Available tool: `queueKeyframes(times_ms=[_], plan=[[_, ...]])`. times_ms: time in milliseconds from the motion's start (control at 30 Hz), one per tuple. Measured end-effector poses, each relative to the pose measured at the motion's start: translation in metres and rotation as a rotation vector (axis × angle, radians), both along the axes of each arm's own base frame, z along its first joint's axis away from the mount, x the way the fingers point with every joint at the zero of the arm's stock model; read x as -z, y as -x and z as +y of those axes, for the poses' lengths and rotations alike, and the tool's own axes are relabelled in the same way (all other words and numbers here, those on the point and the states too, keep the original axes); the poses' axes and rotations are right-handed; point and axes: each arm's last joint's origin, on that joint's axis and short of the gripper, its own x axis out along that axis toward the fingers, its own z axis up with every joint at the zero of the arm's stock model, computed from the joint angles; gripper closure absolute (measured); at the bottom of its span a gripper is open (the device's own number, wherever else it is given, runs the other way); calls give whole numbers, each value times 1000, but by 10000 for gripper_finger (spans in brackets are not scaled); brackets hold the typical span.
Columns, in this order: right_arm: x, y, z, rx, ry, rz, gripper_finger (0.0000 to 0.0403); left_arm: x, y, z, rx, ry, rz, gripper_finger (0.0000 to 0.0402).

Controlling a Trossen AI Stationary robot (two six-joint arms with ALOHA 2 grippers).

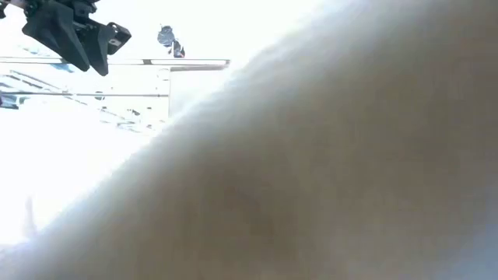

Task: Fold towel
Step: Fold the white patterned towel

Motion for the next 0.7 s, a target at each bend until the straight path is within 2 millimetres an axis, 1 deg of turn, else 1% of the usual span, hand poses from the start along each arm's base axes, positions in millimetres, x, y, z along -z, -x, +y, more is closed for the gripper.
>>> queueKeyframes(times_ms=[100,167,233,333,533,700], plan=[[0,0,0,24,-16,2,253,4,-4,-2,5,-6,27,249],[0,0,0,55,-15,-5,240,8,-9,-3,4,-14,53,249],[0,-1,-1,94,-3,-24,235,12,-13,-3,0,-24,80,248],[4,-4,-1,117,-8,-43,238,21,-22,-5,0,-35,126,248],[32,-13,-5,144,-64,-41,256,45,-42,-10,-1,-63,243,247],[57,-18,-17,180,-187,-5,265,67,-54,-13,1,-86,353,247]])
